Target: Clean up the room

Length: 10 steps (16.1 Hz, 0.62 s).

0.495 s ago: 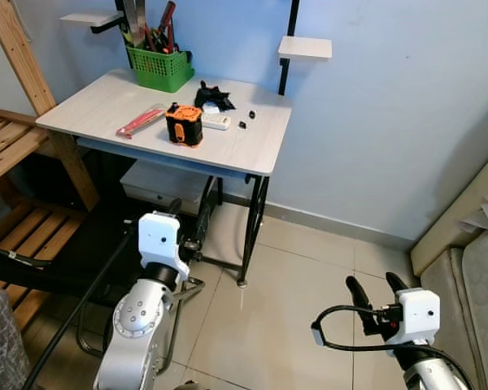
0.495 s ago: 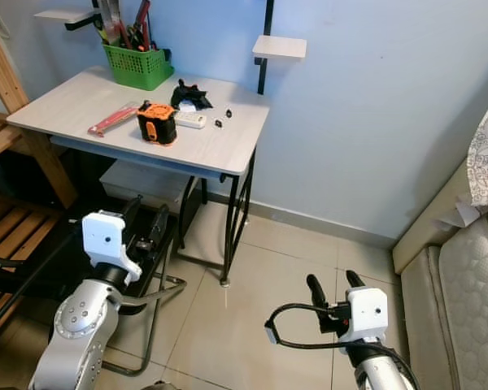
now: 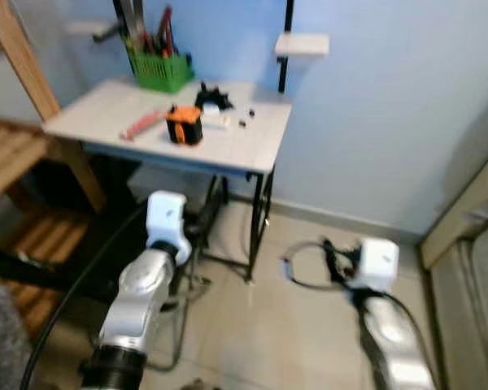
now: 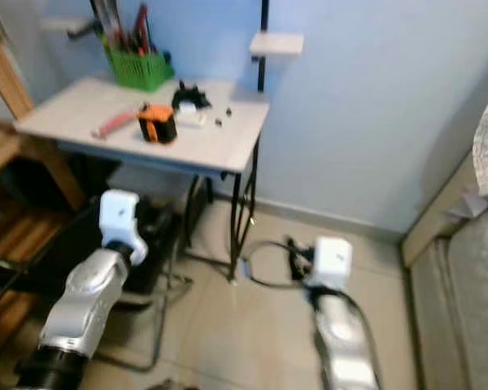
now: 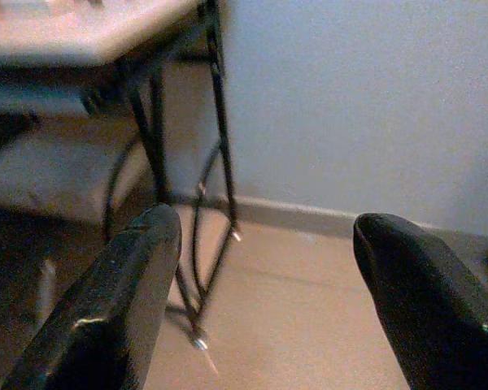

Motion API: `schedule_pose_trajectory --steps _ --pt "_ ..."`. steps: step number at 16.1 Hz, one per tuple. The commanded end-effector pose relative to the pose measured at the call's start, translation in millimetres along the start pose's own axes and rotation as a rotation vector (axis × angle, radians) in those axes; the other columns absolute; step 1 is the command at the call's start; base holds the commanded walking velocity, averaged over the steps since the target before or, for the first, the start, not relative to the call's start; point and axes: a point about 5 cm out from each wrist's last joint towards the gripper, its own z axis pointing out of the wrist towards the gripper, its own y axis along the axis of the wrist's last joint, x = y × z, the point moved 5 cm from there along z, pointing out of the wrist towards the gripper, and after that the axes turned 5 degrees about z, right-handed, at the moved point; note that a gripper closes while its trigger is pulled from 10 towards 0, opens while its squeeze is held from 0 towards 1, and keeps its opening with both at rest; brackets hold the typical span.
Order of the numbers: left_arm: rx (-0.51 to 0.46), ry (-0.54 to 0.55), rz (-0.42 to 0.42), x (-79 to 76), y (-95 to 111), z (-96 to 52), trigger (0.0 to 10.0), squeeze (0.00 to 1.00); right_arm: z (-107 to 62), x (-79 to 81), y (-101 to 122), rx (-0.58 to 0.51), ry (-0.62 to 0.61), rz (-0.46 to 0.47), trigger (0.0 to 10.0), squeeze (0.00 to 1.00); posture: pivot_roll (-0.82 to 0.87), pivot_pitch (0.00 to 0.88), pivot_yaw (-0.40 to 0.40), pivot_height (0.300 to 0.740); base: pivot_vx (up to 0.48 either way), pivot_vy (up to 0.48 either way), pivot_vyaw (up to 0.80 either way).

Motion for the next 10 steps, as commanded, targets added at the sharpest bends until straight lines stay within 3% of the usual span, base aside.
schedule_pose_trajectory --steps 1,2,3,5,7,8,9,10 --pt "-0.037 -0.031 0.007 -8.8 12.4 6.9 10.0 0.00 0.6 16.4 4.8 -0.001 0.078 -0.060 10.0 0.00 0.07 0.000 0.001 0.740 0.000 0.000 0.00" --pt "-0.048 -0.028 0.019 -8.6 11.9 6.7 10.0 0.00 -0.3 18.6 6.4 -0.013 0.079 -0.098 10.0 0.00 0.08 0.000 -0.009 0.740 0.000 -0.461 0.00" --pt "-0.085 -0.043 0.016 -11.5 9.9 -3.5 10.0 0.00 -9.9 12.0 11.0 -0.059 0.057 -0.129 10.0 0.00 0.08 0.000 -0.034 0.740 0.000 -0.469 -0.75" --pt "-0.101 -0.122 0.079 -25.7 3.5 -16.3 10.0 0.00 -23.2 -3.7 0.6 -0.010 0.075 -0.194 10.0 0.00 0.09 0.000 -0.052 0.740 0.000 -0.229 -0.74" --pt "-0.107 -0.077 0.069 -17.5 10.6 -1.3 10.0 0.00 -12.4 -5.7 5.4 -0.027 0.041 -0.192 10.0 0.00 0.08 0.000 -0.048 0.740 0.000 0.000 -0.75" --pt "-0.087 -0.078 0.124 -19.7 9.8 4.0 10.0 0.00 -8.1 2.5 9.4 -0.052 0.051 -0.194 10.0 0.00 0.08 0.000 -0.043 0.740 0.000 0.000 -0.75" --pt "-0.072 -0.098 0.152 -20.6 5.7 2.3 10.0 0.18 -5.1 0.9 10.5 -0.062 0.012 -0.134 10.0 0.00 0.08 0.000 -0.039 0.740 0.000 0.000 -0.74" --pt "-0.105 -0.111 0.132 -17.6 10.0 -2.0 10.0 1.00 -4.3 -8.5 8.9 -0.055 -0.030 -0.088 10.0 0.00 0.08 0.000 -0.036 0.740 0.000 0.000 -0.75"
